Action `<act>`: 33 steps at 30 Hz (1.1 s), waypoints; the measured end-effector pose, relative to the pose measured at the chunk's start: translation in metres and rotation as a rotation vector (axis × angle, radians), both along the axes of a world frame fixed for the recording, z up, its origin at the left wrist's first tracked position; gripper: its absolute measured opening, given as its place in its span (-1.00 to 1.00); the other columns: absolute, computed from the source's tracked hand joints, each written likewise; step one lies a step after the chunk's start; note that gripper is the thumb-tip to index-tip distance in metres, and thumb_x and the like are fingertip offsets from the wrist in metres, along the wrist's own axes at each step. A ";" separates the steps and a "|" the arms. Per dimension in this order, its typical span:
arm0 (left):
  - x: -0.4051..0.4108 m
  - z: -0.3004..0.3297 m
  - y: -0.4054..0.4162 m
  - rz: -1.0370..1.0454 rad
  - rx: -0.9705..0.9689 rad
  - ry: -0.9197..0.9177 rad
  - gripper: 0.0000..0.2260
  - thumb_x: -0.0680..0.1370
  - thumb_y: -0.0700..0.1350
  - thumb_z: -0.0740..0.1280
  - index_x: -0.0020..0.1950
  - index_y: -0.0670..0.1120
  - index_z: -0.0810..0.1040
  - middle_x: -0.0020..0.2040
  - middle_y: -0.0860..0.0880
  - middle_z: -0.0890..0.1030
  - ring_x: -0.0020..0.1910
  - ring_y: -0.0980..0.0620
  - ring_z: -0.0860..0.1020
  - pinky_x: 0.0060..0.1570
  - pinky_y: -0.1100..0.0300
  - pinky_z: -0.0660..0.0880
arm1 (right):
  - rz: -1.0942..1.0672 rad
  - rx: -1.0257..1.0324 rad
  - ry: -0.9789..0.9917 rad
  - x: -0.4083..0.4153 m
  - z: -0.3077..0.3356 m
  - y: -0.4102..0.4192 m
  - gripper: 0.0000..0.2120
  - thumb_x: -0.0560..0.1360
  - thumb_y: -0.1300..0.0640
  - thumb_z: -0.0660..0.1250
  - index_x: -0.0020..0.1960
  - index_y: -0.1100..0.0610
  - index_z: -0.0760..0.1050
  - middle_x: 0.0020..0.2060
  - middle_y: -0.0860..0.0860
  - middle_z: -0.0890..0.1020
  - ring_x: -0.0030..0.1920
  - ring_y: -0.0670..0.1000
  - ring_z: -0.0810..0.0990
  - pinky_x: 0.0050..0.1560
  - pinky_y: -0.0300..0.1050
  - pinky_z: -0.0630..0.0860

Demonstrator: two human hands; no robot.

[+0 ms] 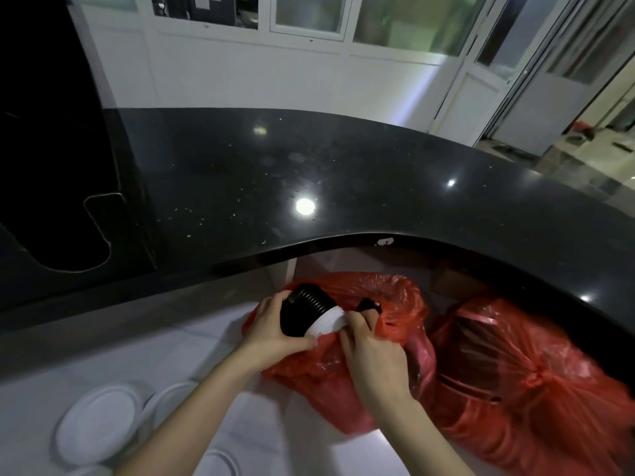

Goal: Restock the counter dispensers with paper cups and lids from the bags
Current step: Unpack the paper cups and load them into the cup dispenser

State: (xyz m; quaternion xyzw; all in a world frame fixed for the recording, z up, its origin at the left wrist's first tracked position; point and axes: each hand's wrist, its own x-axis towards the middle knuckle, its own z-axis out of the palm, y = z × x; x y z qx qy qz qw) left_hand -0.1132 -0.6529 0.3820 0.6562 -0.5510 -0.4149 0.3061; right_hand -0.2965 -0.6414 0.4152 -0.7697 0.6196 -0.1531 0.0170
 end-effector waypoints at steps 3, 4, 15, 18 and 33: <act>0.000 0.002 0.017 0.037 -0.021 0.108 -0.03 0.00 0.20 0.49 0.39 0.15 0.28 0.20 0.14 0.39 0.23 0.12 0.40 0.16 0.24 0.35 | -0.019 0.115 -0.029 0.007 0.012 0.010 -0.70 0.56 0.00 0.22 0.27 0.00 0.35 0.09 -0.01 0.46 -0.11 0.12 0.60 -0.37 -0.10 0.39; 0.001 0.004 0.022 0.061 -0.052 0.146 -0.07 -0.01 0.20 0.50 0.34 0.18 0.30 0.19 0.14 0.43 0.22 0.11 0.43 0.17 0.22 0.38 | -0.017 0.144 -0.108 0.008 0.017 0.012 -0.72 0.57 0.01 0.21 0.26 -0.01 0.34 0.11 -0.02 0.45 -0.09 0.12 0.60 -0.29 -0.07 0.42; 0.020 0.052 0.087 0.292 -0.292 0.624 -0.49 0.37 -0.15 0.56 0.16 0.17 0.39 0.19 0.08 0.53 0.20 0.04 0.54 0.22 0.02 0.51 | 0.226 -0.119 -0.603 0.045 0.073 0.078 -0.58 0.41 0.22 0.46 0.24 0.07 0.52 0.25 -0.12 0.44 0.30 -0.17 0.42 0.24 -0.35 0.39; 0.038 0.054 0.114 0.309 -0.293 0.677 -0.53 0.37 -0.02 0.53 0.14 0.21 0.36 0.19 0.16 0.48 0.22 0.09 0.51 0.24 0.00 0.50 | 0.276 -0.192 -0.565 0.063 0.073 0.092 -0.52 0.34 0.29 0.50 0.22 0.11 0.52 0.27 -0.06 0.44 0.31 -0.17 0.40 0.23 -0.37 0.39; 0.123 0.019 0.313 0.745 -0.154 0.852 -0.36 0.37 0.03 0.56 0.31 0.04 0.27 0.29 -0.04 0.47 -0.03 -0.14 0.68 0.06 -0.10 0.60 | 0.704 0.063 -0.590 0.166 0.030 0.236 -0.46 0.27 0.37 0.35 0.19 0.01 0.48 0.17 -0.10 0.50 0.18 -0.21 0.43 0.17 -0.50 0.30</act>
